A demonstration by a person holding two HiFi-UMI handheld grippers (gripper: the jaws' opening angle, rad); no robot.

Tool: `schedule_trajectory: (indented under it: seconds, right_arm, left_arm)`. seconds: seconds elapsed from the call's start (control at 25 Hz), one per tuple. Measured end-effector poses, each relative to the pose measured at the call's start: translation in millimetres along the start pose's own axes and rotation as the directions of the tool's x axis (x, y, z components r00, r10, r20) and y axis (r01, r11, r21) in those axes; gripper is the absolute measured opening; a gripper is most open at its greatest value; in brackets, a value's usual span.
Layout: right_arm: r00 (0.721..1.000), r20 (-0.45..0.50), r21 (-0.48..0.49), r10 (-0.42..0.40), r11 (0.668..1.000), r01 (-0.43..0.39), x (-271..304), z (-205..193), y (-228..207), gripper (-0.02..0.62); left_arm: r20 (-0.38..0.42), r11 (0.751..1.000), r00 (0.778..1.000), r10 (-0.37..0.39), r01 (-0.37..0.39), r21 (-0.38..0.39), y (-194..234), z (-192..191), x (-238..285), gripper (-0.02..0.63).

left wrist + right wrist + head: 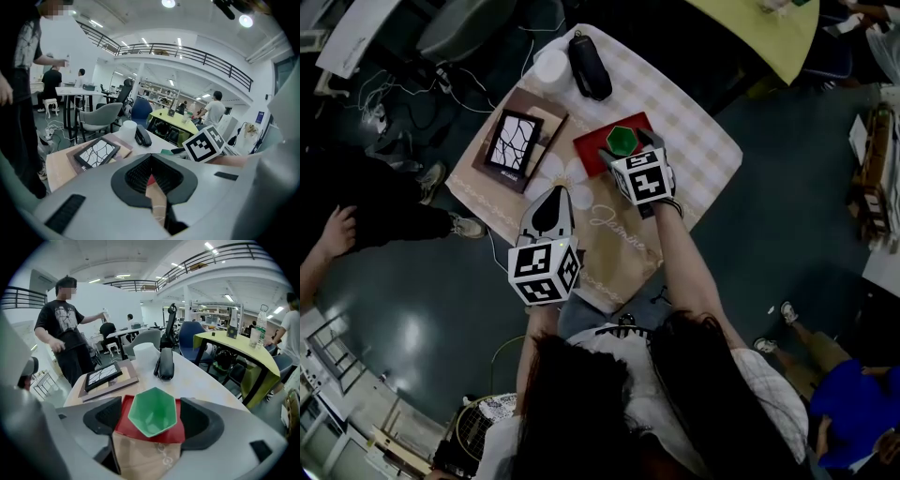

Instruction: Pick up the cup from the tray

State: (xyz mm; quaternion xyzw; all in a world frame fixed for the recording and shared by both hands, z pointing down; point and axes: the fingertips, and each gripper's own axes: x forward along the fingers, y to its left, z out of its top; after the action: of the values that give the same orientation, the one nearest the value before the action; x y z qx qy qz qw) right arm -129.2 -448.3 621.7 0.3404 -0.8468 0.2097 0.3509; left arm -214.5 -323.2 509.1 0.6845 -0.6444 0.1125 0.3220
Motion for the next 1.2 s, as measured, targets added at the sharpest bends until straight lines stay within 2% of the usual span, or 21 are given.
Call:
schedule_trajectory:
  seconds: [0.12, 0.48, 0.56, 0.6, 1.2]
  right_arm:
    - [1.0, -0.011, 0.004, -0.007, 1.0, 0.007, 5.9, -1.3, -0.8, 0.377]
    - [0.997, -0.074, -0.008, -0.017, 1.0, 0.017, 17.2, -10.4, -3.8, 0.374]
    - [0.996, -0.088, -0.012, -0.014, 1.0, 0.013, 18.6, -12.0, -3.1, 0.364]
    - [0.996, -0.093, -0.014, -0.015, 1.0, 0.014, 18.7, -12.4, -3.2, 0.331]
    - [0.993, -0.122, -0.027, -0.011, 1.0, 0.008, 8.7, -16.8, 3.8, 0.322]
  left_arm:
    - [-0.016, 1.0, 1.0, 0.01, -0.009, 0.026, 2.2, -3.8, 0.6, 0.005]
    - [-0.016, 1.0, 1.0, -0.011, 0.011, -0.017, 0.9, -6.1, 4.6, 0.005]
    - [-0.02, 1.0, 1.0, -0.022, 0.021, -0.015, -3.2, -6.3, 6.6, 0.005]
    - [-0.021, 1.0, 0.999, -0.026, 0.025, -0.013, -5.0, -6.0, 7.4, 0.005]
    - [-0.015, 0.999, 0.999, -0.037, 0.037, -0.011, -9.5, -2.2, 10.6, 0.005]
